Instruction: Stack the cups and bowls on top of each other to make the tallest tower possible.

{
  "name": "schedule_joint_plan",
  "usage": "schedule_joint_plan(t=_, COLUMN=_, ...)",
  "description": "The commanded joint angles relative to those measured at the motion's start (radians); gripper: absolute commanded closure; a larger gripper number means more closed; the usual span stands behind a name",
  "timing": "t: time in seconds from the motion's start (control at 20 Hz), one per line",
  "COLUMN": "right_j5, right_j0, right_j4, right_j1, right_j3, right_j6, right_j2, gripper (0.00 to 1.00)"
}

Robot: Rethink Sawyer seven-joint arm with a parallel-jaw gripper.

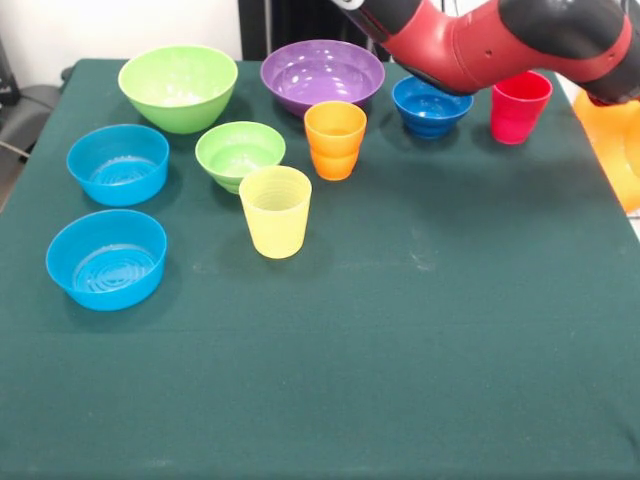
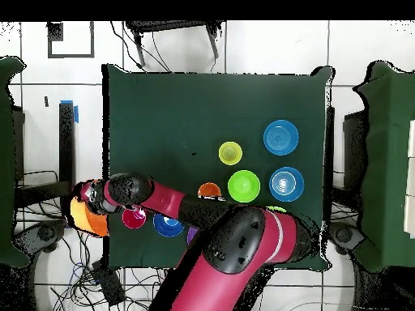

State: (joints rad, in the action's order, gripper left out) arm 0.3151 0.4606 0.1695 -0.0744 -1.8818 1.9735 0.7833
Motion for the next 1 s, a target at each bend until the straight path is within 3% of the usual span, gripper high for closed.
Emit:
schedule_joint_plan(t=0.05, right_j5=0.028, right_j0=-0.021, right_j4=-0.039, right_j1=-0.022, right_j3=0.165, right_j6=0.000, right_j2=-0.085, gripper=1.00)
schedule_joint_plan(t=0.3, right_j5=0.081, right_j0=-0.030, right_j4=-0.024, right_j1=-0.023, right_j3=0.211, right_j6=0.005, right_j2=-0.085, gripper=1.00)
schedule_joint_plan(t=0.65, right_j5=0.088, right_j0=-0.041, right_j4=0.007, right_j1=-0.060, right_j3=0.207, right_j6=0.057, right_j2=-0.060, gripper=1.00)
schedule_joint_plan(t=1.0, right_j5=0.113, right_j0=-0.038, right_j4=0.059, right_j1=-0.178, right_j3=0.121, right_j6=0.153, right_j2=-0.021, gripper=1.00)
